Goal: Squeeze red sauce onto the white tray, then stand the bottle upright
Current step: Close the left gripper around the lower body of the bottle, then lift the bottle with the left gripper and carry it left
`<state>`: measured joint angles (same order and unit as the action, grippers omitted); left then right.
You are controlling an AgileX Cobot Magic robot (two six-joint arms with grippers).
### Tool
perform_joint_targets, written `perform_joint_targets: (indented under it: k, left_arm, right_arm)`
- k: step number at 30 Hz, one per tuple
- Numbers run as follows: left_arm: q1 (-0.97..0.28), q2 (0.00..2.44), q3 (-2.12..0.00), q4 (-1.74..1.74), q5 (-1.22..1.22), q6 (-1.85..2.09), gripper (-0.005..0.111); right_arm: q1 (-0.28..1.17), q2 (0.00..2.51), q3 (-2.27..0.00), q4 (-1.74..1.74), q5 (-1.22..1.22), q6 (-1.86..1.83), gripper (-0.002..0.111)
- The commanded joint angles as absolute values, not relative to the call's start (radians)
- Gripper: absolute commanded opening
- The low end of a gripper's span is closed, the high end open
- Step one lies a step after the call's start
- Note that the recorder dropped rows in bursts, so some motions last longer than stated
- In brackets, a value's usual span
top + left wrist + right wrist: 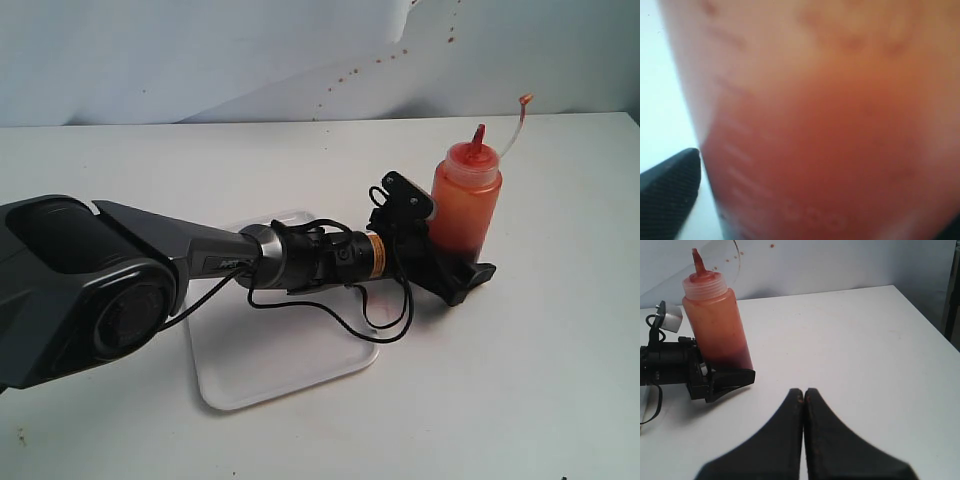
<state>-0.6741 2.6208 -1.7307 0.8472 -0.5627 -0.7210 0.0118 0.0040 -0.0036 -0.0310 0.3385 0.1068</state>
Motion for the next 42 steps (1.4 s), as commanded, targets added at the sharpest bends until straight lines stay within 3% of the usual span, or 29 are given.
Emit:
perform_joint_targets:
  k: [1,4,7,14,16,30,42]
  left_arm:
    - [-0.678,2.620,-1.739,0.847,-0.570,-0.724,0.104]
    - [-0.678,2.620,-1.739,0.847,-0.570,-0.720,0.100]
    - [-0.678,2.620,-1.739,0.847,-0.570,-0.720,0.083]
    - [-0.678,2.618,-1.739,0.849,-0.579,-0.720,0.013]
    - [-0.678,2.617,-1.739,0.853,-0.579,-0.720,0.000]
    - [-0.674,2.486,-1.729,1.290,-0.597,-0.977,0.000]
    - [-0.674,2.320,-1.551,1.311,-0.608,-0.984,0.000]
  right_arm:
    - [0.010,0.000,0.000,-0.025,0.338,0.105,0.000]
    - [0.010,0.000,0.000,-0.025,0.338,0.105,0.000]
    - [0.010,0.000,0.000,-0.025,0.338,0.105,0.000]
    - [0.010,0.000,0.000,-0.025,0.338,0.105,0.000]
    - [0.010,0.000,0.000,-0.025,0.338,0.105,0.000]
    - [0.010,0.000,0.000,-0.025,0.338,0.105,0.000]
    - [0.010,0.000,0.000,-0.025,0.338,0.105,0.000]
